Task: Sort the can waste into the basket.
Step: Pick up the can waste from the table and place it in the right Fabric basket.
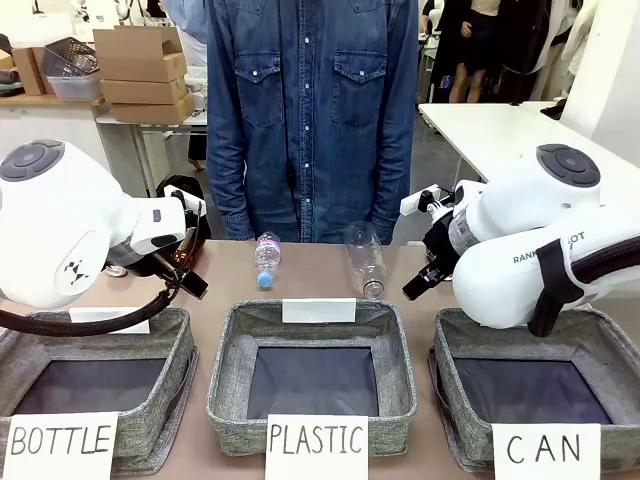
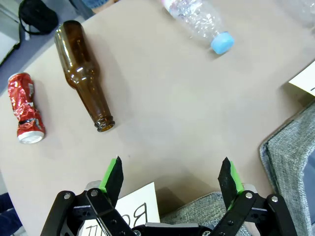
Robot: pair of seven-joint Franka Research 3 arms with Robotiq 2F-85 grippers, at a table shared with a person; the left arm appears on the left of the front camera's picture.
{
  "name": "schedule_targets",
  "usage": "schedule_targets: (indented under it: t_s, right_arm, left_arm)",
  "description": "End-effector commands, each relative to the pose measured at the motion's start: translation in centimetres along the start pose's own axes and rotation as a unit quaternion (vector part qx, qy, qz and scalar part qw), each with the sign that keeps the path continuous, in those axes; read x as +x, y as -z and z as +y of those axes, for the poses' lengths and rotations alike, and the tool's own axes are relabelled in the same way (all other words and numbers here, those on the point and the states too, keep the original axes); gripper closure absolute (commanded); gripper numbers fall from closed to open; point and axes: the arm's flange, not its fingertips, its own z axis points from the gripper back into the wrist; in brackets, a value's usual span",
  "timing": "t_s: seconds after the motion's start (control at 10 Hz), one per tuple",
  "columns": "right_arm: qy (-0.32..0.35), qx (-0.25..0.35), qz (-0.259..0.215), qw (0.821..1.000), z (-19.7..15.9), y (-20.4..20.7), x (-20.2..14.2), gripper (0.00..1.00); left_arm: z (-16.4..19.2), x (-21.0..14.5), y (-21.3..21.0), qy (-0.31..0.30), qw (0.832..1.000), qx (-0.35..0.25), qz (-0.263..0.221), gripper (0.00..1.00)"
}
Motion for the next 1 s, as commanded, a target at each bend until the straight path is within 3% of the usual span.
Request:
schedule_targets:
  t_s: [0.0, 0.1, 0.3, 0.4, 0.7, 0.8, 0.9]
  right_arm:
    - [0.000, 0.000, 0.000, 1.000, 0.0, 0.0, 0.0, 0.00]
    - [0.000, 0.000, 0.000, 1.000, 0.0, 0.0, 0.0, 0.00]
    - [-0.007, 0.089, 0.030, 0.996, -0.3, -4.1, 0.0, 0.00]
    - [0.001, 0.062, 0.036, 0.997, -0.6, -8.1, -0.1, 0.00]
    - [-0.009, 0.047, -0.069, 0.996, -0.7, -18.2, -2.9, 0.00]
    - [-0.026, -0.010, -0.113, 0.993, 0.2, -19.6, -4.2, 0.00]
    - [0.009, 0.057, -0.033, 0.998, -0.8, -15.8, 0.9, 0.00]
  left_arm:
    - [0.0, 0.0, 0.0, 0.000, 1.000, 0.000, 0.000, 0.00]
    - [0.0, 0.0, 0.0, 0.000, 1.000, 0.000, 0.000, 0.00]
    - [0.1, 0.1, -4.1, -0.020, 0.996, -0.081, 0.023, 0.00]
    - [0.3, 0.0, -8.5, -0.011, 0.998, -0.041, 0.051, 0.00]
    - [0.0, -3.3, -19.9, 0.075, 0.994, -0.019, -0.071, 0.00]
    - [-0.7, -4.1, -20.7, 0.086, 0.988, 0.048, -0.120, 0.00]
    - [0.7, 0.9, -17.4, 0.038, 0.998, -0.027, -0.033, 0.00]
